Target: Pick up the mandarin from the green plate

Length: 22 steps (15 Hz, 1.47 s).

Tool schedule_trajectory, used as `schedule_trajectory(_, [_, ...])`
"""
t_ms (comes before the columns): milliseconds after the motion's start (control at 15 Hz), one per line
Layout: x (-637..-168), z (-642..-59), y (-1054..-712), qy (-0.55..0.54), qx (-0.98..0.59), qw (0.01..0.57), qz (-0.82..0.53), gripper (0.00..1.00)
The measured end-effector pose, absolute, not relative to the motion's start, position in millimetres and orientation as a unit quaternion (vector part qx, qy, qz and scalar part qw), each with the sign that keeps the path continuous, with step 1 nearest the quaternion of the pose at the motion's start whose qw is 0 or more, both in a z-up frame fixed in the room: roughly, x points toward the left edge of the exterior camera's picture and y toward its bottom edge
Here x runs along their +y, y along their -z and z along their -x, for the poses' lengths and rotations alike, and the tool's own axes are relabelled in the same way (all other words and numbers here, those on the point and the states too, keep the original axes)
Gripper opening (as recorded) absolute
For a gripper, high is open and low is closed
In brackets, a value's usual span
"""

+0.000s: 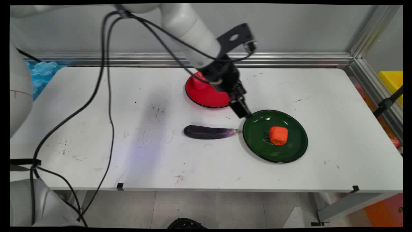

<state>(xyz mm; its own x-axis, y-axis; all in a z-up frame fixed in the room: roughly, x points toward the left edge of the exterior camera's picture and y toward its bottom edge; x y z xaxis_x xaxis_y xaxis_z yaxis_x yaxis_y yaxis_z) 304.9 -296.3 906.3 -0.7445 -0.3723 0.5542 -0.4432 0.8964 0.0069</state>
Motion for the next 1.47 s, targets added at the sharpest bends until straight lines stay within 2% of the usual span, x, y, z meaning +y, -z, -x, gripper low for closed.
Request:
schedule_trajectory(333, [-314.9,-257.9,-881.4,-0.065,-0.931,0.289,-0.212,1.0])
schedule_trajectory(667, [-330.0,-226.3,-836.8,-0.064,-0.942,0.274,-0.185,1.0])
schedule_trajectory(1200, [-350.4,-192.0,-779.8,-0.069,-0.952,0.255,-0.153,1.0])
schedule_trajectory(1467, [-358.7,-180.1,-762.4,-0.073,-0.954,0.252,-0.144,1.0])
